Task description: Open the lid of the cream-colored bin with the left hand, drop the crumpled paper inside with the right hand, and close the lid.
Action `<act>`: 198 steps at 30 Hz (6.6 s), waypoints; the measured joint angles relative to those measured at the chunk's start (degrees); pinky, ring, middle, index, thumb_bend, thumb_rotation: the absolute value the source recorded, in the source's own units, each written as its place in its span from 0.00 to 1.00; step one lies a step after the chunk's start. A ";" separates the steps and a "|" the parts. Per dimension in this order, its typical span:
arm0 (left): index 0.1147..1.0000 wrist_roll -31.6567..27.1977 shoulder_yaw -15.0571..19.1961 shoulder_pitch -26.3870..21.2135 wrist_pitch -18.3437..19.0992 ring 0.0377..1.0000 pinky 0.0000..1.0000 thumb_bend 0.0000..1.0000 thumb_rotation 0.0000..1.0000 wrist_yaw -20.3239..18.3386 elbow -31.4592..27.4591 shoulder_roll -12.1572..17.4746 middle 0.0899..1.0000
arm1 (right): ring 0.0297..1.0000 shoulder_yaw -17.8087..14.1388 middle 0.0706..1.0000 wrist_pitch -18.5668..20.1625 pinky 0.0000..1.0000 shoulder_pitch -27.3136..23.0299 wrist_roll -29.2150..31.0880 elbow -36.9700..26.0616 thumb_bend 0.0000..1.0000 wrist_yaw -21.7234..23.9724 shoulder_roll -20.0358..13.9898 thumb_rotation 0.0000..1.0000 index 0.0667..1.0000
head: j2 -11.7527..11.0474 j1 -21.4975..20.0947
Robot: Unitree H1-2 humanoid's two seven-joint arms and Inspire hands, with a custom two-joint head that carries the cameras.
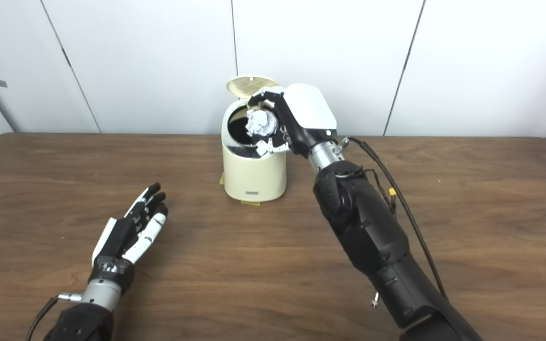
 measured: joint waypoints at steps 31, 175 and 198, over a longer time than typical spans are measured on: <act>1.00 0.53 -0.30 -0.05 0.00 0.96 0.97 0.33 0.48 -0.01 0.00 -0.05 0.94 | 0.38 -4.60 0.48 -9.27 0.33 2.10 7.00 2.09 0.50 -8.96 0.51 0.00 0.45 | 0.18 0.00; 0.68 59.75 -30.26 -36.35 -20.14 1.00 0.98 0.51 1.00 1.63 24.17 15.11 0.99 | 1.00 -22.86 0.96 6.30 1.00 33.37 48.33 -18.84 0.65 3.35 7.20 1.00 1.00 | -0.09 -2.99; 0.69 27.73 -9.15 -27.14 -16.50 0.85 0.86 0.39 0.67 2.25 21.83 4.81 0.79 | 0.99 -21.38 0.96 4.42 0.96 33.83 44.09 -18.82 0.66 3.29 6.01 1.00 1.00 | -0.09 -2.46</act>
